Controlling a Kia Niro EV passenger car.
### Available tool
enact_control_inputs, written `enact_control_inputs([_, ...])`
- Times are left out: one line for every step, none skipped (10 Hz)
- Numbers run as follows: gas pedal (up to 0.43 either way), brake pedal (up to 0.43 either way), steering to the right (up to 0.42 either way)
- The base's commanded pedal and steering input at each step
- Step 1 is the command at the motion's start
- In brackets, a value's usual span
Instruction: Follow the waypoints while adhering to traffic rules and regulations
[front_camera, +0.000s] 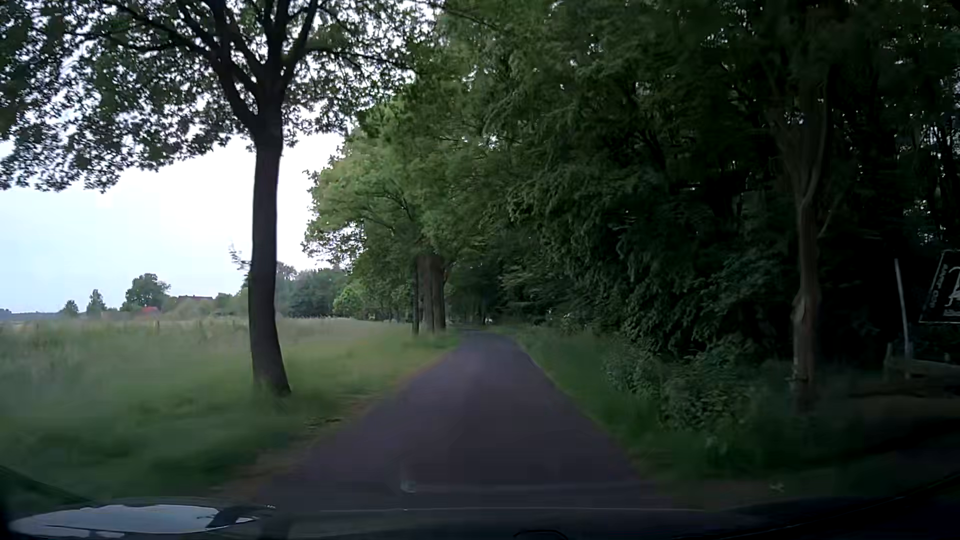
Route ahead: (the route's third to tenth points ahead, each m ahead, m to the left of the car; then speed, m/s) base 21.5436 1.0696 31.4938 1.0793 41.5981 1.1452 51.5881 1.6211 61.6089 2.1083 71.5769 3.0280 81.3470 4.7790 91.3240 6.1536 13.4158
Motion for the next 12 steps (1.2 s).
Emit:
enact_control_inputs([0.22, 0.0, 0.001])
enact_control_inputs([0.209, 0.0, 0.001])
enact_control_inputs([0.197, 0.0, 0.001])
enact_control_inputs([0.197, 0.0, 0.001])
enact_control_inputs([0.189, 0.0, 0.001])
enact_control_inputs([0.189, 0.0, 0.001])
enact_control_inputs([0.189, 0.0, 0.001])
enact_control_inputs([0.189, 0.0, 0.001])
enact_control_inputs([0.189, 0.0, 0.001])
enact_control_inputs([0.177, 0.0, 0.001])
enact_control_inputs([0.177, 0.0, -0.001])
enact_control_inputs([0.177, 0.0, -0.008])
